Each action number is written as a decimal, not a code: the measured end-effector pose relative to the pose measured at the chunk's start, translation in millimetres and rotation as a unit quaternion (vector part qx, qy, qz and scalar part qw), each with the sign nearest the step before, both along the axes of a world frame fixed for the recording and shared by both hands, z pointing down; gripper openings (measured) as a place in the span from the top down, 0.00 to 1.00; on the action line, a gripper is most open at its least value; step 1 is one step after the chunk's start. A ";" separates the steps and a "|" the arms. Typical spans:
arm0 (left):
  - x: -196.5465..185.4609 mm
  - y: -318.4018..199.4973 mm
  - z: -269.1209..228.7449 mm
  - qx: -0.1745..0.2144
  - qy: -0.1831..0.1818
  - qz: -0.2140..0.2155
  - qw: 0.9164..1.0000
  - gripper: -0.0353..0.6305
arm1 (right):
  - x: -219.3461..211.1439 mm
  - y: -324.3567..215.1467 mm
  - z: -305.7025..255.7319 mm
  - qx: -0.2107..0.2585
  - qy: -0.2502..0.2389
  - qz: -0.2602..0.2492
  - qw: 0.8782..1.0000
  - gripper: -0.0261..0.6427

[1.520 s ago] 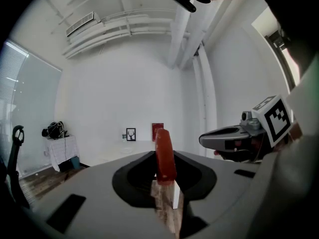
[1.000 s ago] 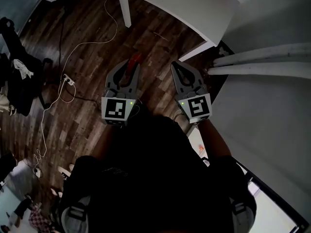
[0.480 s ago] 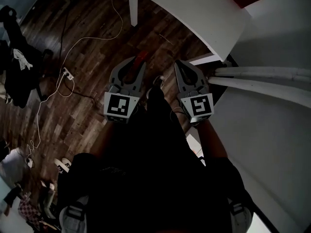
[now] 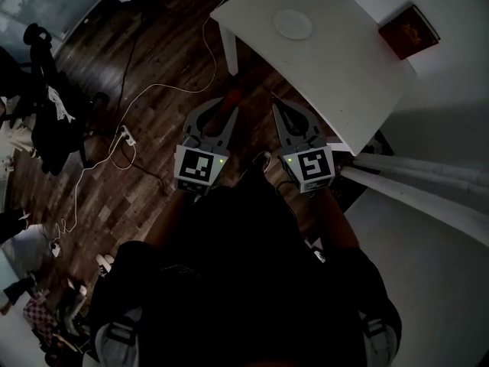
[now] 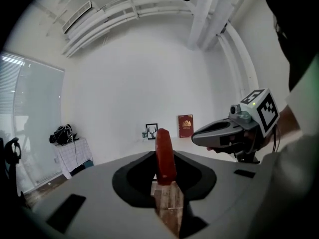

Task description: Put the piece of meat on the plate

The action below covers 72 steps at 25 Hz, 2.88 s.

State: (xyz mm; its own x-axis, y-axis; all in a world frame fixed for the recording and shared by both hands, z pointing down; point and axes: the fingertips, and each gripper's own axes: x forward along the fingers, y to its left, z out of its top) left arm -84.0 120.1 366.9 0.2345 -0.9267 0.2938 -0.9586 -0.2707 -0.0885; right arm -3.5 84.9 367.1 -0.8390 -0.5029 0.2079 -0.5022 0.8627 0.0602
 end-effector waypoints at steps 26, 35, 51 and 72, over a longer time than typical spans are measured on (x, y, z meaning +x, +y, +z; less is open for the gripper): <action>70.2 -187.3 51.4 -0.043 -0.160 0.150 0.975 0.81 | 50.2 -165.3 40.4 0.024 0.156 0.023 0.987 0.92; 48.7 -273.5 74.1 -0.025 -0.292 0.215 0.931 0.81 | 1.8 -236.7 66.3 0.230 0.388 -0.063 0.890 0.80; 35.3 -297.3 90.9 0.032 -0.485 0.241 0.840 0.81 | -54.3 -247.7 85.1 0.382 0.487 -0.124 0.776 0.80; 2.8 -296.3 100.2 0.005 -0.388 0.148 0.910 0.94 | -12.8 -282.1 95.7 0.334 0.516 -0.049 0.788 0.81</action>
